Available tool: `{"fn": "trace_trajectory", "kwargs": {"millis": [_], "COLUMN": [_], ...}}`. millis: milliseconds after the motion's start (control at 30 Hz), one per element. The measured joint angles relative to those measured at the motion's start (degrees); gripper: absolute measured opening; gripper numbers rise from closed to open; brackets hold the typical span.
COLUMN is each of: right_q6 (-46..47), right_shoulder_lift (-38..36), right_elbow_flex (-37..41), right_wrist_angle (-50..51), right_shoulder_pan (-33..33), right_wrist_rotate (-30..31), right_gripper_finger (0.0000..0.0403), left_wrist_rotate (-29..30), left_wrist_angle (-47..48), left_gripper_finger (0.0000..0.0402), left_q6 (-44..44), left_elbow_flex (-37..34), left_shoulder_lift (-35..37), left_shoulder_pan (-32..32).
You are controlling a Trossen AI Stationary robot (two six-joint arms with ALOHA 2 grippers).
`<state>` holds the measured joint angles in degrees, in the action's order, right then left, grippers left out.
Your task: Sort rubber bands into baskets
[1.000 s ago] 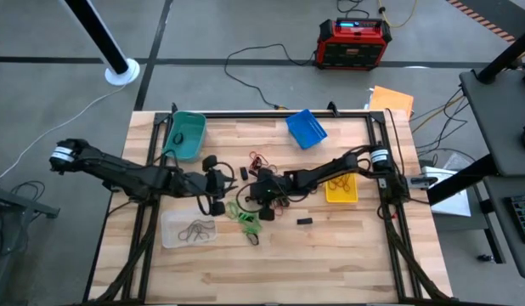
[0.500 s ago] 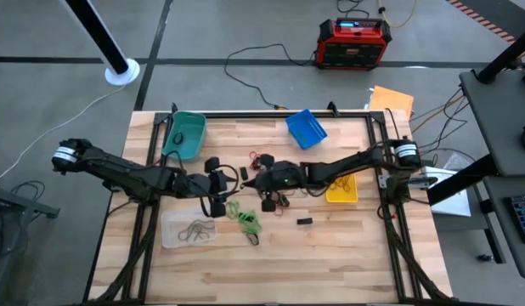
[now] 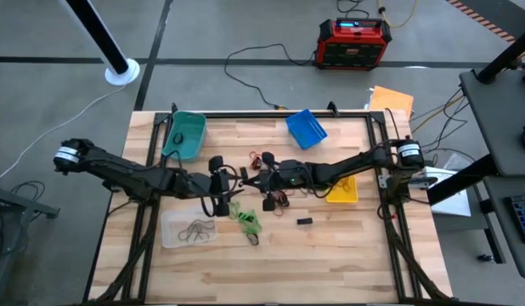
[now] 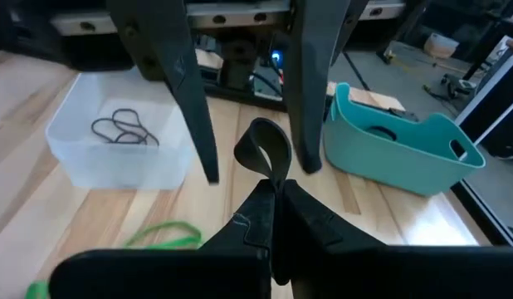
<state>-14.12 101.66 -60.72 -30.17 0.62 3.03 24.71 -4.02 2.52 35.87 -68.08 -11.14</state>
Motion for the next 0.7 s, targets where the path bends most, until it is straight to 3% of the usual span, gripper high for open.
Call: {"fn": "trace_trajectory", "kwargs": {"millis": [133, 333, 500, 700], "right_q6": [0.03, 0.69, 2.17, 4.07], "right_shoulder_lift": [0.05, 0.05, 0.07, 0.07], "right_elbow_flex": [0.02, 0.02, 0.03, 0.01], "right_wrist_angle": [-0.22, -0.18, -0.11, 0.25], "right_shoulder_pan": [0.01, -0.01, -0.02, 0.0], "right_wrist_rotate": [0.0, 0.0, 0.02, 0.02], "right_gripper_finger": [0.0009, 0.0013, 0.0036, 0.0108], "left_wrist_rotate": [0.19, 2.0, 1.99, 2.46], "left_wrist_angle": [0.06, -0.08, -0.11, -0.1], "left_gripper_finger": [0.0113, 0.0011, 0.0004, 0.0001], "left_q6": [0.0, 1.36, 1.49, 1.49], "left_elbow_flex": [0.01, 0.01, 0.01, 0.01], "left_shoulder_lift": [-0.4, -0.3, -0.3, -0.28], "left_shoulder_pan": [0.0, 0.0, 0.0, 0.08]}}
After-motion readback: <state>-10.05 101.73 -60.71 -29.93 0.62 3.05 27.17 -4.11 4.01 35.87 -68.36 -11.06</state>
